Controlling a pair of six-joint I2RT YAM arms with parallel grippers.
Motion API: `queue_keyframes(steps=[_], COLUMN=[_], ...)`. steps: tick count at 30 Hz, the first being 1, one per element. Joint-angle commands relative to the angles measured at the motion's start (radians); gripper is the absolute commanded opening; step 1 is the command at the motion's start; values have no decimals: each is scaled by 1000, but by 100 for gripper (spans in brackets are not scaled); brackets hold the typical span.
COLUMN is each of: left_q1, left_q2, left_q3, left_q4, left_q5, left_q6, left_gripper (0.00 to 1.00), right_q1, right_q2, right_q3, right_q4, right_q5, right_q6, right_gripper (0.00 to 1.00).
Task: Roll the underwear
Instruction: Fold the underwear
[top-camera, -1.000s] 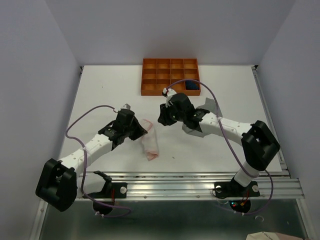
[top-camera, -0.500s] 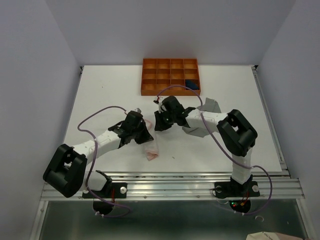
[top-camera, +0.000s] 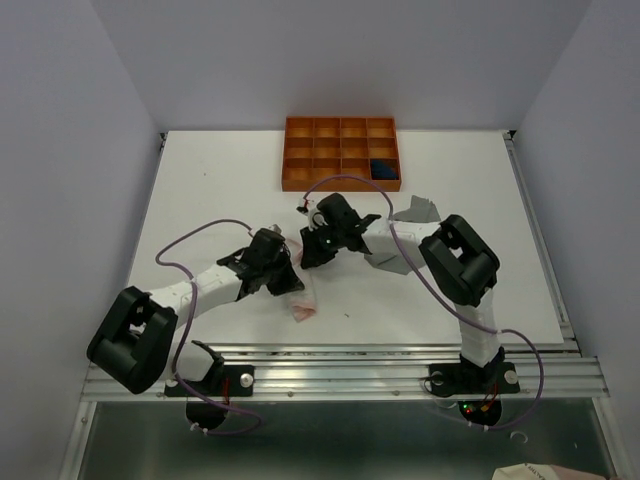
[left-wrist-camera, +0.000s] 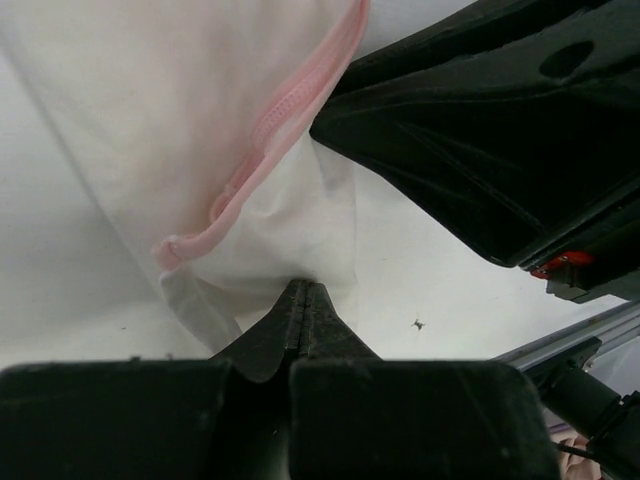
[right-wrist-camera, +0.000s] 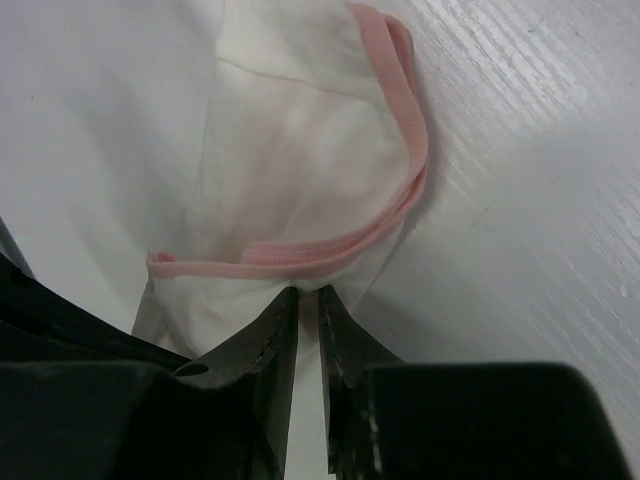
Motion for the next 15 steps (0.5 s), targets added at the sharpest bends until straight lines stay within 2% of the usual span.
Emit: queue_keyframes(steps=[1,11,15], left_q1=[-5,-7,-7], left_q2=[6,1,3], left_q3=[-29,-110,-158], left_q4=[2,-18,5], left_q5=[4,21,21], left_q6=[8,-1,-25], left_gripper=[0,0,0], right_q1=[27,36,36], right_q2=[42,51,26], right_q3=[46,43,34], right_q4=[26,25,28], right_q5=[-29,75,58], right_q6=[-25,-5,-20], right_gripper=[20,20,23])
